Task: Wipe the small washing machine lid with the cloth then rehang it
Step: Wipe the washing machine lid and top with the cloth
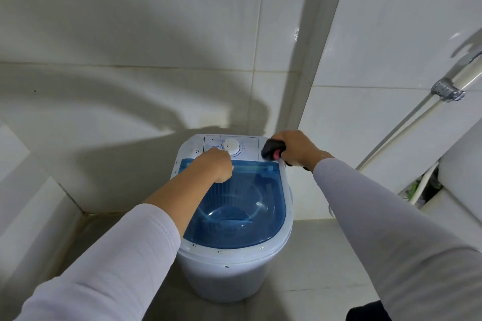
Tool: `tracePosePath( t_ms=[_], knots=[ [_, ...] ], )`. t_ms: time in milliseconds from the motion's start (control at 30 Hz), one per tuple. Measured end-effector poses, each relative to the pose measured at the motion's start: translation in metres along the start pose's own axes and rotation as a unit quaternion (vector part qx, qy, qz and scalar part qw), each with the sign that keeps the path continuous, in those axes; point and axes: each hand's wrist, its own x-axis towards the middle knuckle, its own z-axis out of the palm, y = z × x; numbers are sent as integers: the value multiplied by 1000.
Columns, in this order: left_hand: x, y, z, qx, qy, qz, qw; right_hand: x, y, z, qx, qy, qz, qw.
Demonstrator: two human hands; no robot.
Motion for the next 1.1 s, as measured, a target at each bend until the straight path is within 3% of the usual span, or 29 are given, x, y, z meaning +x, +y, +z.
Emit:
tracePosePath(
  t_ms=[67,133,367,800,900,1100],
  knots=[
    [1,1,-1,1,-4,-4,1000,4,2,-8,35,95,48,994],
    [1,2,-2,1,-6,-6,1000,10,3,-9,39,137,75,987],
    [4,0,-3,-31,-2,-9,999,31,-5,19,27,99,78,992],
    [11,5,-3,12,-3,-4,1000,-4,10,35,102,103,198,969],
    [8,7,-3,5,25,-11,1000,-12,9,35,130,82,207,966],
    [9,0,4,-22,4,-6,1000,-23,6,32,95,52,176,978]
  ],
)
